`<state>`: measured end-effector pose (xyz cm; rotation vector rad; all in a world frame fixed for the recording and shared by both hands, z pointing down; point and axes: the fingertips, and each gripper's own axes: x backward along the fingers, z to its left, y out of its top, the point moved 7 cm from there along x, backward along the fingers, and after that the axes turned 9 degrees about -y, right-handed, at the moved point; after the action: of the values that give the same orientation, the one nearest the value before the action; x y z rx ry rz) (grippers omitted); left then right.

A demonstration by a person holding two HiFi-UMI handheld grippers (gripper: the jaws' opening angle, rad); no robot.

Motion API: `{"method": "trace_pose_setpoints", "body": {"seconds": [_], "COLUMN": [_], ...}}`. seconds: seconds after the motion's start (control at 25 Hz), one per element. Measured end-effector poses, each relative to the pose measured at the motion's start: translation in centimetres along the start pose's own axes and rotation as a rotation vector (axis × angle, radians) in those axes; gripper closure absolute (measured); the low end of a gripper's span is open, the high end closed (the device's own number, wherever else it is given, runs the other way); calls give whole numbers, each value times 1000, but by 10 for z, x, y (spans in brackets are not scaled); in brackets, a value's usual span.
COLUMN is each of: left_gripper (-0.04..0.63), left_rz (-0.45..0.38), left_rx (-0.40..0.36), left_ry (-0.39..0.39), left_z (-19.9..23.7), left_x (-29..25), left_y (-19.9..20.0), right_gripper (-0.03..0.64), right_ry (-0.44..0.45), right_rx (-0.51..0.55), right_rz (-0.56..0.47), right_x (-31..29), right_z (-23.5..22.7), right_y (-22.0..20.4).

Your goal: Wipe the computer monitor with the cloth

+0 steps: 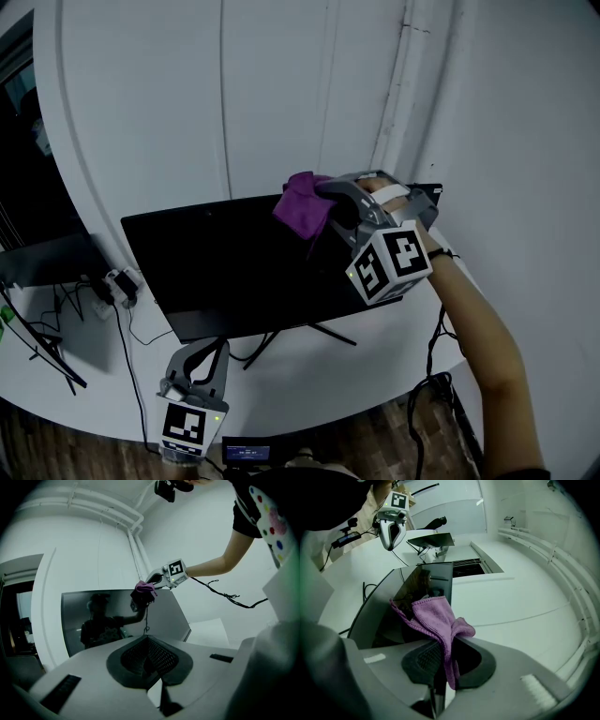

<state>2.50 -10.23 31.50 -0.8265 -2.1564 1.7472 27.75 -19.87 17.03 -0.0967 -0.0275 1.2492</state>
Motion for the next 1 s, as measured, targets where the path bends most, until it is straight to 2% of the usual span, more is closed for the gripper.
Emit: {"method": "trace_pose_setpoints", "body": {"seconds": [0.6,1.0], "left_gripper": [591,591], "left_rz": [6,19], "left_rx": [-2,-1], "left_ry": [-30,-33], "left_z": [-20,-24], "left_x": [-28,-41], "left_y": [6,6], "right_gripper": [557,557], "right_ry": [-65,-126], "right_rx": [-70,-181], "right_rz": [156,268], "right_x": [45,73], "right_z": [-1,-6], "right_y": [-90,-153]}}
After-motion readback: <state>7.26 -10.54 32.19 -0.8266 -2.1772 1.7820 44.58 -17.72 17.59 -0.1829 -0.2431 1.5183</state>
